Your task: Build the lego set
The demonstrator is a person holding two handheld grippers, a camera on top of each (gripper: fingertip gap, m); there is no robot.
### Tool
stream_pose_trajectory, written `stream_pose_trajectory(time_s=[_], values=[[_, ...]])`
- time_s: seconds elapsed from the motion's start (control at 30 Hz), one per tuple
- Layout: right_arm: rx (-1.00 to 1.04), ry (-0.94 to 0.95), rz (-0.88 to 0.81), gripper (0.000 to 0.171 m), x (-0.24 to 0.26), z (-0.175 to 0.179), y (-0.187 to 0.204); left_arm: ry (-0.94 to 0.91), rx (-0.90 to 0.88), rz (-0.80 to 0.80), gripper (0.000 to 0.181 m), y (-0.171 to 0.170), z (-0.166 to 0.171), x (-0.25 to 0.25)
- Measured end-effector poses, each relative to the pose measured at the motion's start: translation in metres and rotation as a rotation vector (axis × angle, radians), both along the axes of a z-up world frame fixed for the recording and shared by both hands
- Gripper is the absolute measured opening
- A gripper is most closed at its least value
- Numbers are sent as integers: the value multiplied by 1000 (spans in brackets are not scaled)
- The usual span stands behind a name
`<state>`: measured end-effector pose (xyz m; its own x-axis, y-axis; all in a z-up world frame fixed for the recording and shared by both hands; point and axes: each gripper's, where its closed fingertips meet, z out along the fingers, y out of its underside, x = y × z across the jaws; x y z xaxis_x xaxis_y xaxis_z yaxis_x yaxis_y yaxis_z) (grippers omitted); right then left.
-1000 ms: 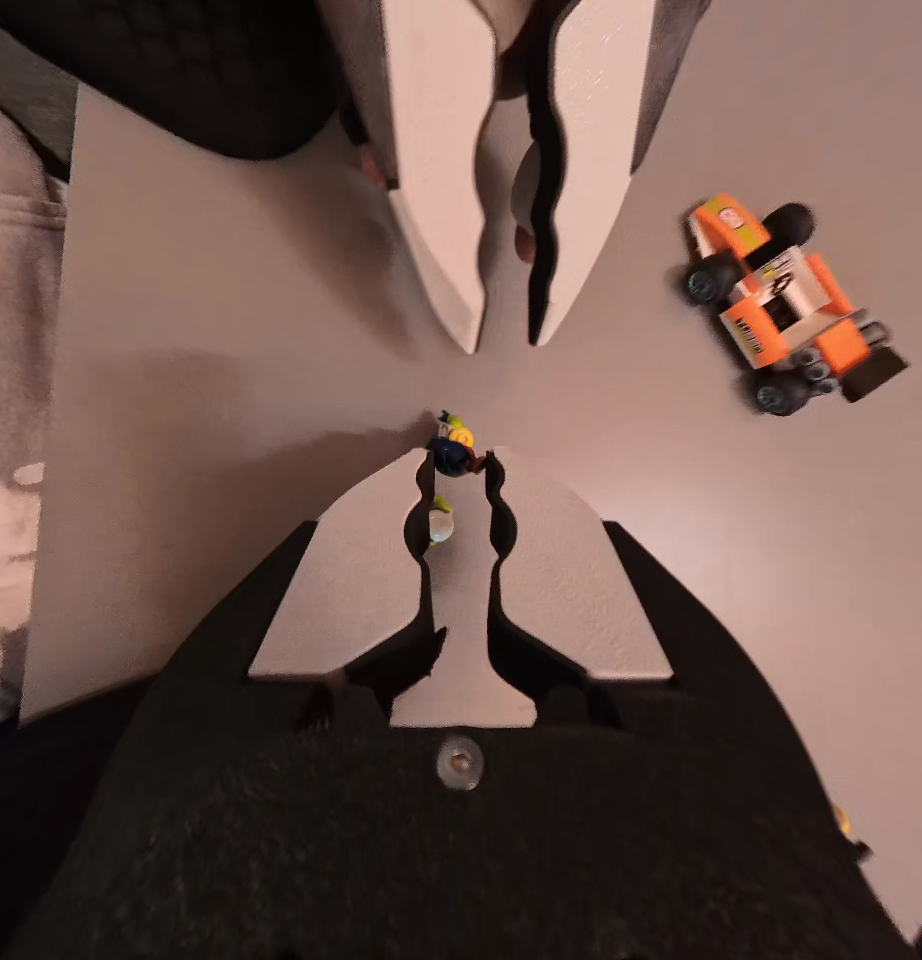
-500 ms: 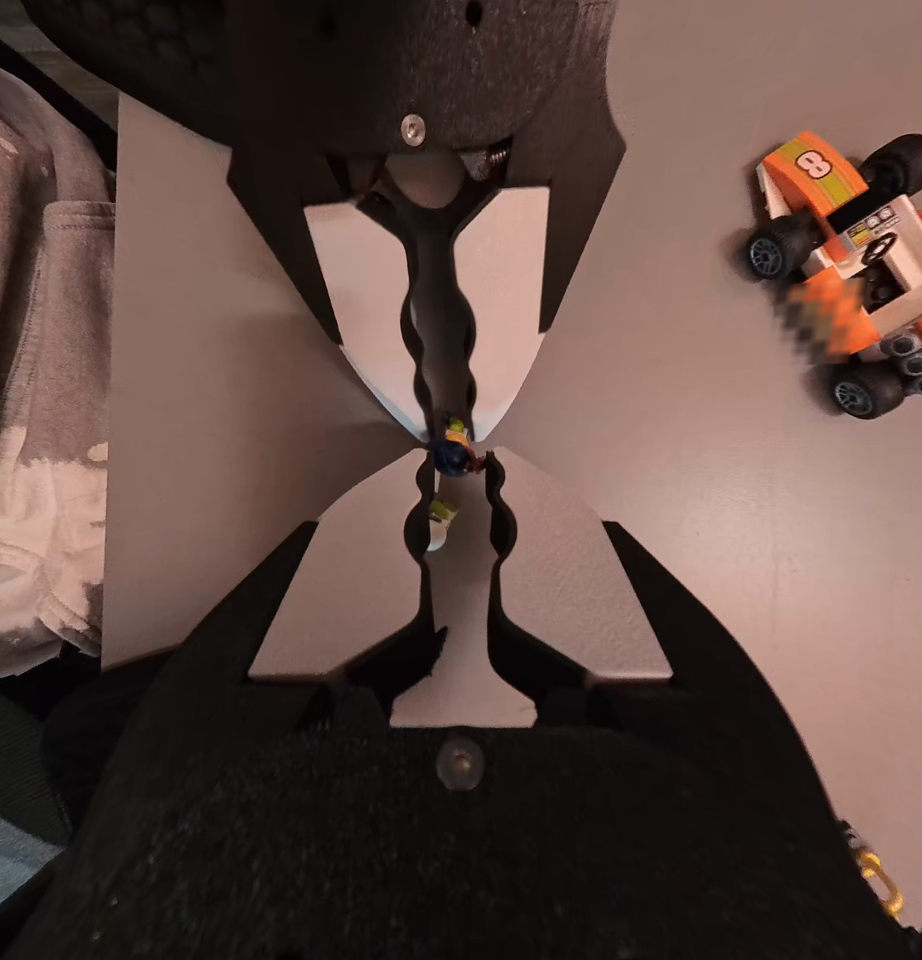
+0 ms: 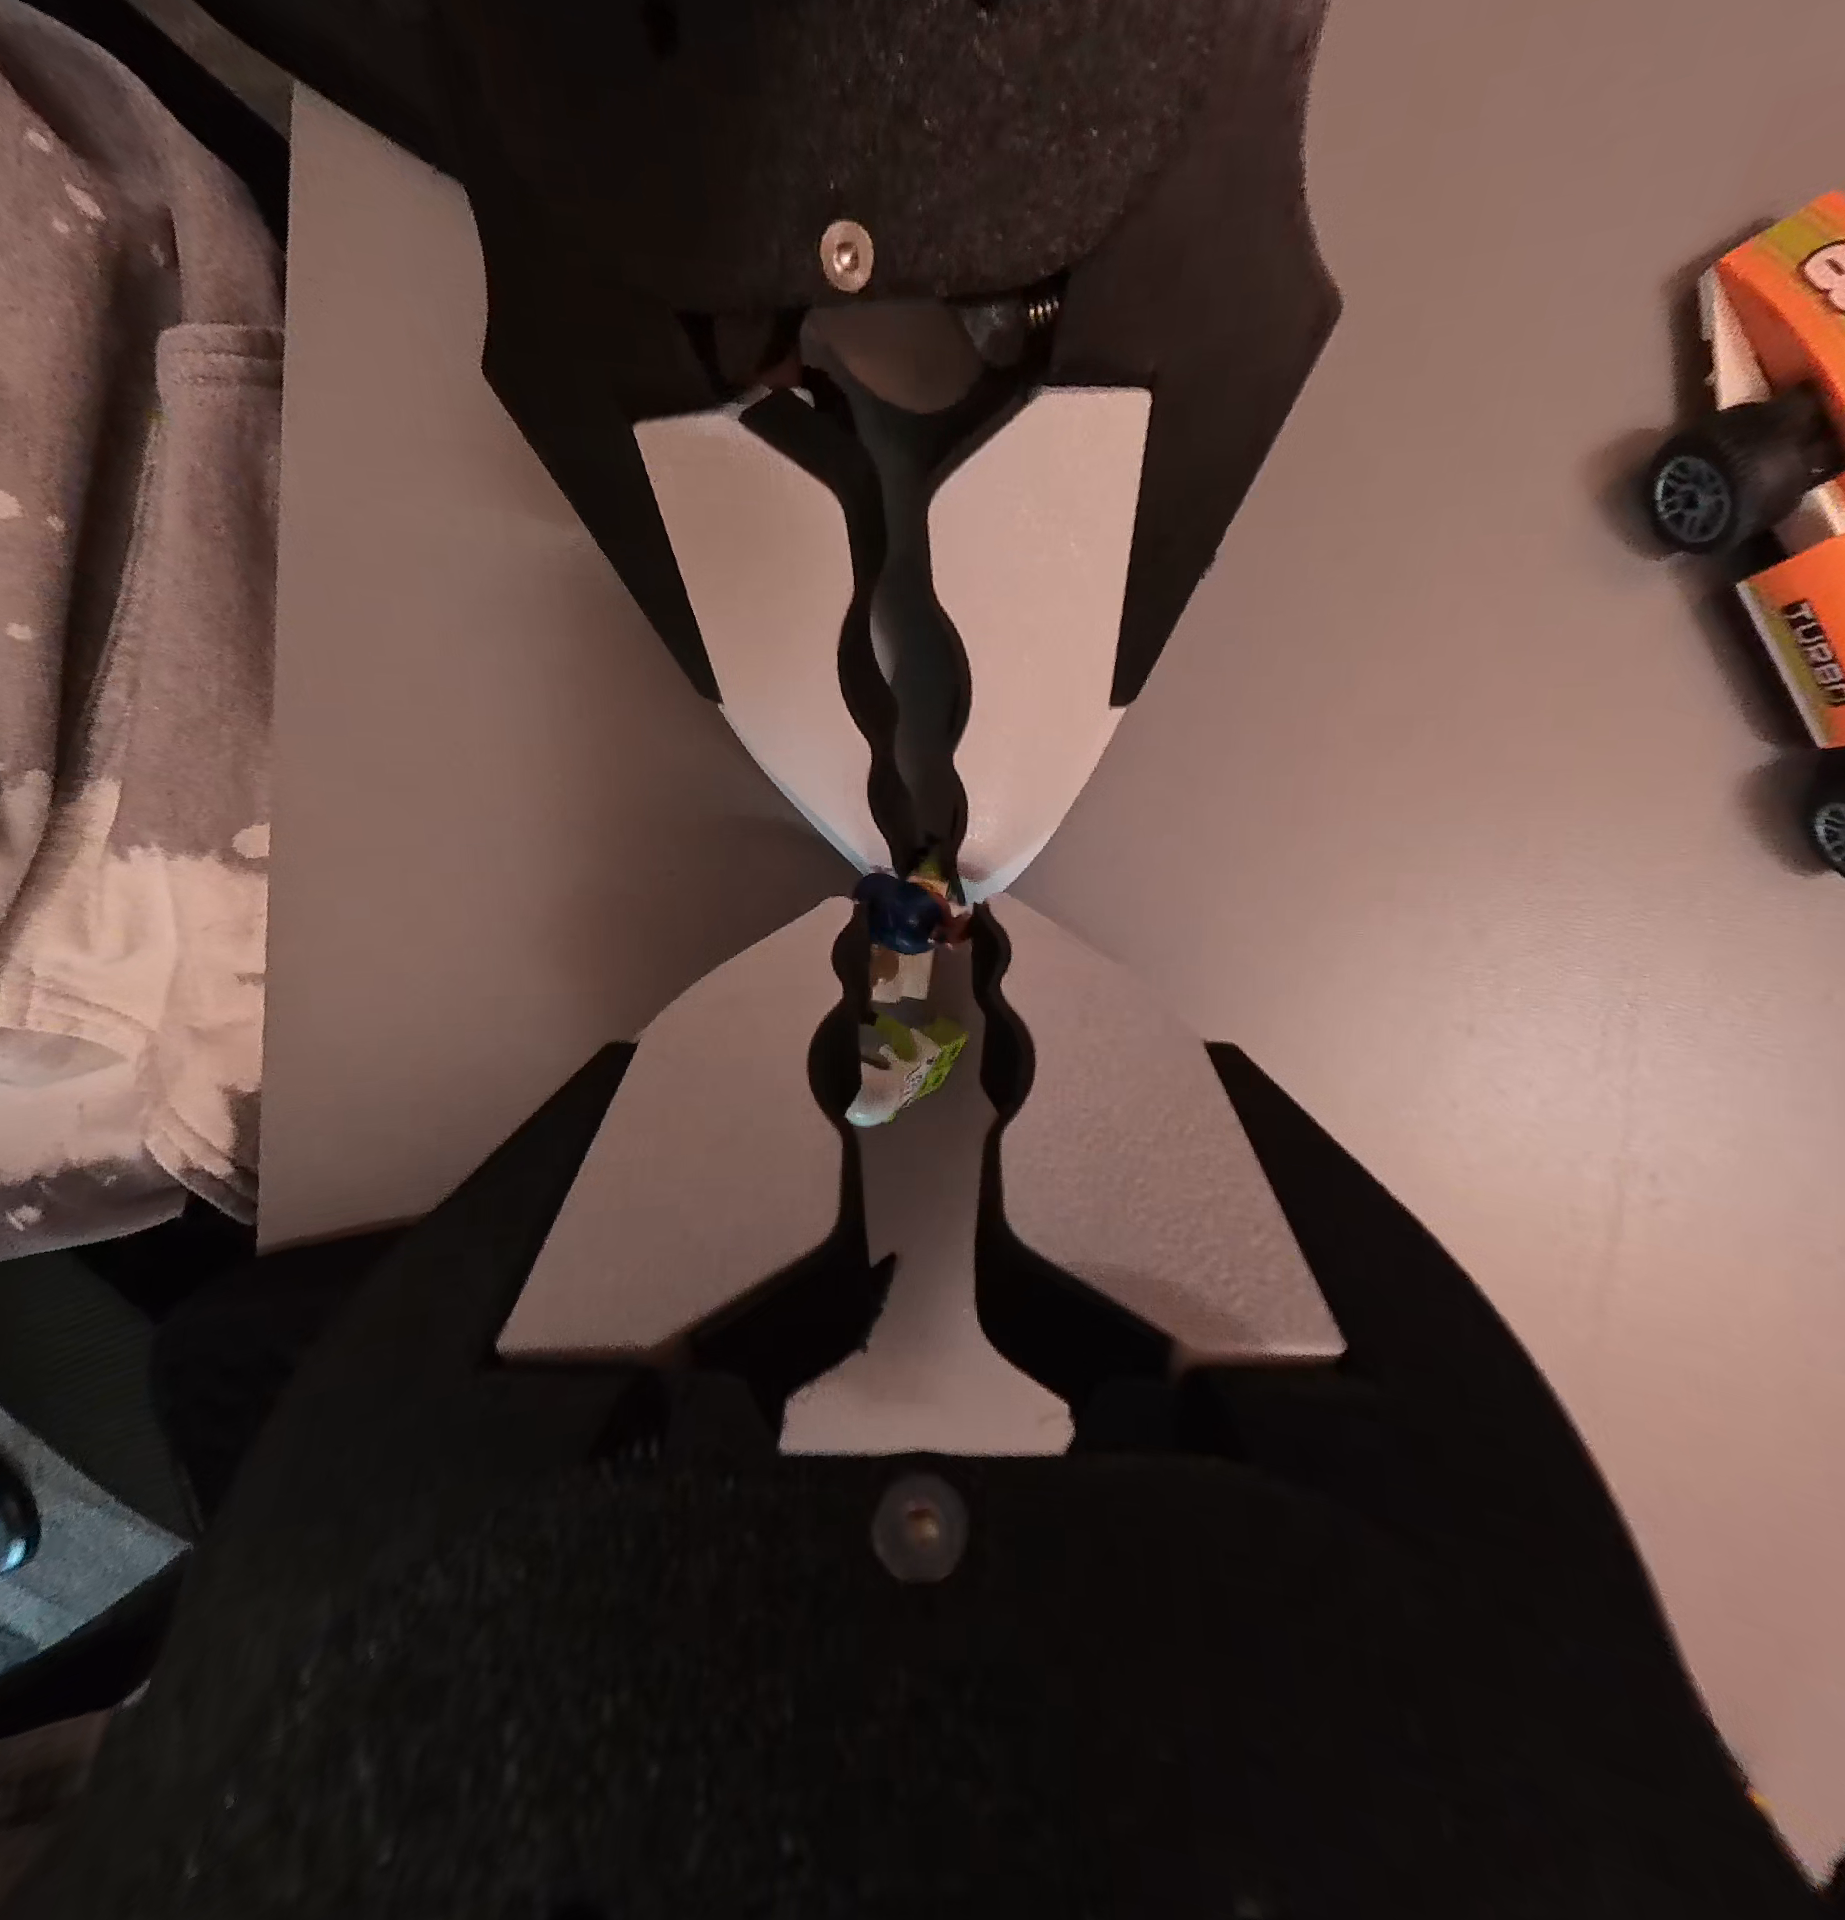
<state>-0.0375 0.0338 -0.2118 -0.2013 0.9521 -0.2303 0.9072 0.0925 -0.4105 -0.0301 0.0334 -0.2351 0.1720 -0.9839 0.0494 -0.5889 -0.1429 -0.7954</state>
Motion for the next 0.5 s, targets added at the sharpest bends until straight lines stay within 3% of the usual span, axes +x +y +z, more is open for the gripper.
stream_pose_trajectory(time_s=[0.5], values=[[14,-107,84,18,3,-10,-3,-11,16,-2,8,0,3,0]])
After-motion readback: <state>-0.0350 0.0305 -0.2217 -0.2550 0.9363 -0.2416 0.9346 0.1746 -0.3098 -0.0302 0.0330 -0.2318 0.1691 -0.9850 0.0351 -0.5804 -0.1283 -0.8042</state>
